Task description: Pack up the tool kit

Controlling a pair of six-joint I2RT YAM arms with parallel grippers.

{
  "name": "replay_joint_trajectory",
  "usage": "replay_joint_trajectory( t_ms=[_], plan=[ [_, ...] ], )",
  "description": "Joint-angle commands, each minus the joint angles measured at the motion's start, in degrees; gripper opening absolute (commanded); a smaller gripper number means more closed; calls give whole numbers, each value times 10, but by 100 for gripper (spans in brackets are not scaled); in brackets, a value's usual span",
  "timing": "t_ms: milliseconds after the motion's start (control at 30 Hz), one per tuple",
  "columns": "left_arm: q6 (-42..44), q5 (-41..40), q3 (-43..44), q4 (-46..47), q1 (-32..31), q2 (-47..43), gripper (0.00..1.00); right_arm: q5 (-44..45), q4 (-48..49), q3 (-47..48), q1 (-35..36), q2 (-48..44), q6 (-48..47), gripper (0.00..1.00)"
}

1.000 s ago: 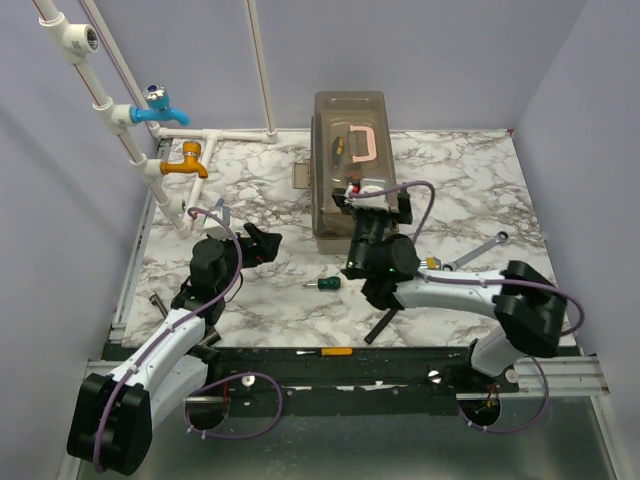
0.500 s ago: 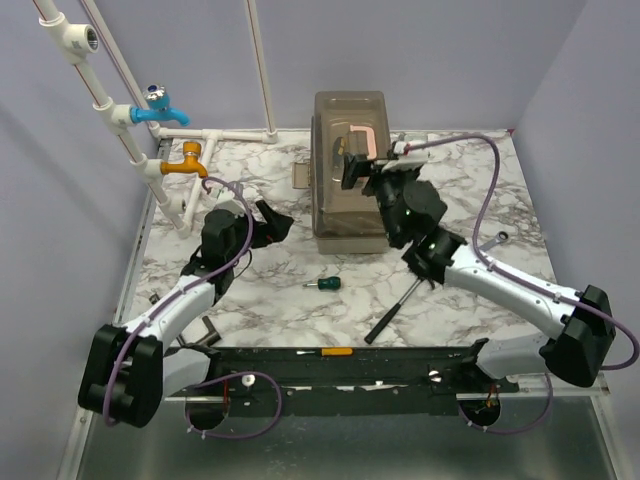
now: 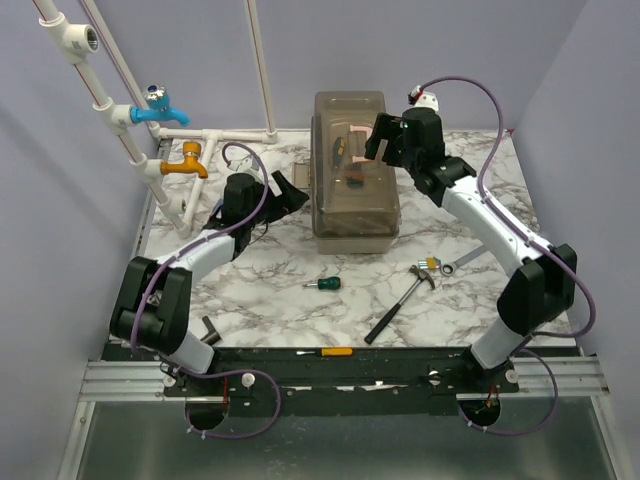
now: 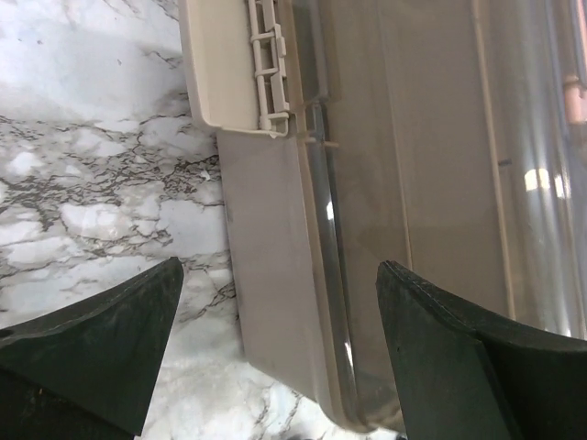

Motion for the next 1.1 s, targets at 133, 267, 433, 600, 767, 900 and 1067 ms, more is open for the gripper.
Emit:
replay_joint_trajectory(
  t_ms=[133,267,433,600,767,900,1067],
  plan=[
    [-49,3,67,23,6,78,89,-73,-79,66,-40,107,21,89],
    [-62,7,79,43,20,99,89,-66,-77,75,-45,128,21,88],
    [-83,29,104,68,35,137,89,-80,-82,74,-55,146,20,79],
    [-112,64,124,99,25,171,87,-87,-86,22,-63,124,4,62],
    [-168,58,38,207,-8,147,85,-87,-93,-31,-65,82,-24,57],
    [-173,27,-12,233,-53,105,84,-67,-99,-68,-73,39,-29,57],
    [-161,-7,-46,231,-108,58,85,-65,-103,-90,-84,2,-33,57]
  ],
)
